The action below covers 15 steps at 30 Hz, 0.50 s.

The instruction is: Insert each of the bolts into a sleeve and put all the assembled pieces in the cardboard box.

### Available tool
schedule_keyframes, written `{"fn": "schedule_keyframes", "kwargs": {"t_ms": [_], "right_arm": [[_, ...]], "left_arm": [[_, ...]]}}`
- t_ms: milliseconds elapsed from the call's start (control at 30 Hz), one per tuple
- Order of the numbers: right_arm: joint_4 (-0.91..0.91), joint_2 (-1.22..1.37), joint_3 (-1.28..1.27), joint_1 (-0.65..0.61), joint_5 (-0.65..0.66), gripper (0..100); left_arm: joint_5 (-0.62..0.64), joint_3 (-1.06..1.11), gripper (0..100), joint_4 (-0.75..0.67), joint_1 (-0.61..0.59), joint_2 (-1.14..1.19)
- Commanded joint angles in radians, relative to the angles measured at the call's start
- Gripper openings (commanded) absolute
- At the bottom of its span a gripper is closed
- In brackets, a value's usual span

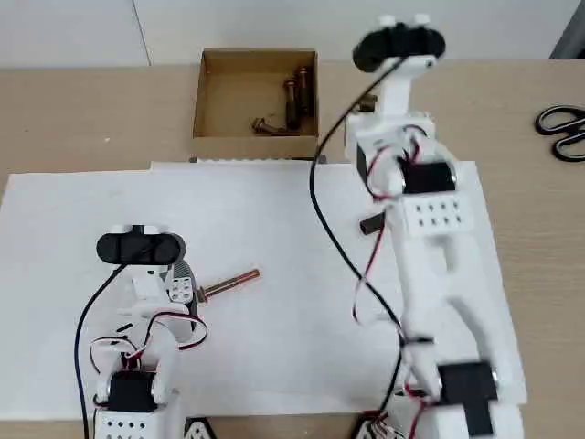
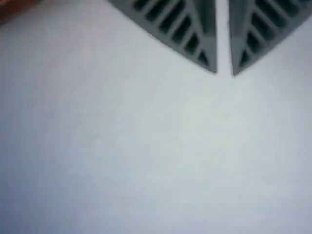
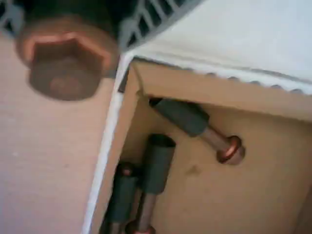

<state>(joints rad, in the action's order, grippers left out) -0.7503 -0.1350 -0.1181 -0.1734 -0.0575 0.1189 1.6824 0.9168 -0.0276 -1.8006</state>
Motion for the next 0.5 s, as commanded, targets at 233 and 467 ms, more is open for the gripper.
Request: {"fn": "schedule_keyframes", "kwargs": {"t_ms": [233,467], "right_arm": [[0.059,0.622,0.730,-0.122,0.256,0.3],[0.099,0.923,1.168,-0.166,0.416,0.3]], "left_arm": [[-0.006,-0.004,1,-0.028,-0.005,-0.009],[-0.006,-0.004,1,-0.028,-0.005,-0.009]]}}
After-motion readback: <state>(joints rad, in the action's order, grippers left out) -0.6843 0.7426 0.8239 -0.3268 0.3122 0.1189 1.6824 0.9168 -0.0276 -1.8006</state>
